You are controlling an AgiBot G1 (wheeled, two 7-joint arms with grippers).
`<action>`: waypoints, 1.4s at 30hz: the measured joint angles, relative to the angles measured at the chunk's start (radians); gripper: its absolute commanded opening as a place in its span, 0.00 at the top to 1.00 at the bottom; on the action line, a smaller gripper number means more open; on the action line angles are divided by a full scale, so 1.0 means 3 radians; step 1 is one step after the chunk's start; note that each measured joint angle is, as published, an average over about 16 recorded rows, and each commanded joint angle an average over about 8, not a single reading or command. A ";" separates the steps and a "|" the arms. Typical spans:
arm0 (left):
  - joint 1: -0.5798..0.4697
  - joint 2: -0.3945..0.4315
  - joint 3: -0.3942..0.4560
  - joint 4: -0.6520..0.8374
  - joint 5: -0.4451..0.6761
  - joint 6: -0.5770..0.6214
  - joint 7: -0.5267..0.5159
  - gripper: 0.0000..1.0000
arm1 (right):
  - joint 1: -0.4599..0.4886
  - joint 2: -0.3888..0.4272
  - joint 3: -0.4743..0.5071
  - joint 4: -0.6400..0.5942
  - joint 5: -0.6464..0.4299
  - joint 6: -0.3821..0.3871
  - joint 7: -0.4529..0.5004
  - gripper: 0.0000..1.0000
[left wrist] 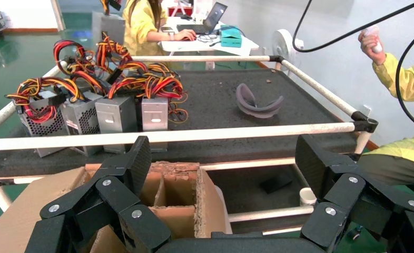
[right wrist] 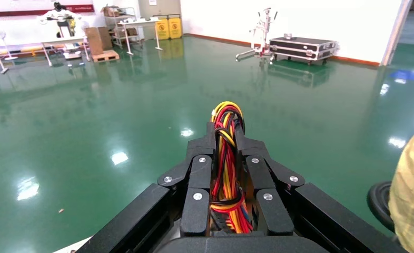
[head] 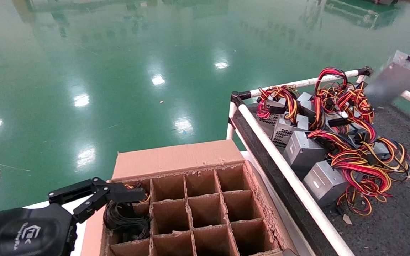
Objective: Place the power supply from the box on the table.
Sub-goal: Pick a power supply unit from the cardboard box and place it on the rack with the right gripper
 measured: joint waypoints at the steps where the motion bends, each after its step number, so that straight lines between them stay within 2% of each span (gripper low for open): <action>1: 0.0000 0.0000 0.0000 0.0000 0.0000 0.0000 0.0000 0.00 | -0.0006 -0.0006 0.0004 -0.0002 0.0005 0.0002 -0.0009 1.00; 22: -0.0001 -0.0001 0.0002 0.0000 -0.0001 -0.0001 0.0001 0.00 | -0.0237 -0.0040 0.0021 -0.0063 0.0030 0.0095 -0.0165 1.00; 42: -0.0001 -0.0002 0.0004 0.0000 -0.0003 -0.0002 0.0002 0.00 | -0.0548 -0.0179 0.0057 -0.0118 0.0081 0.0222 -0.0140 1.00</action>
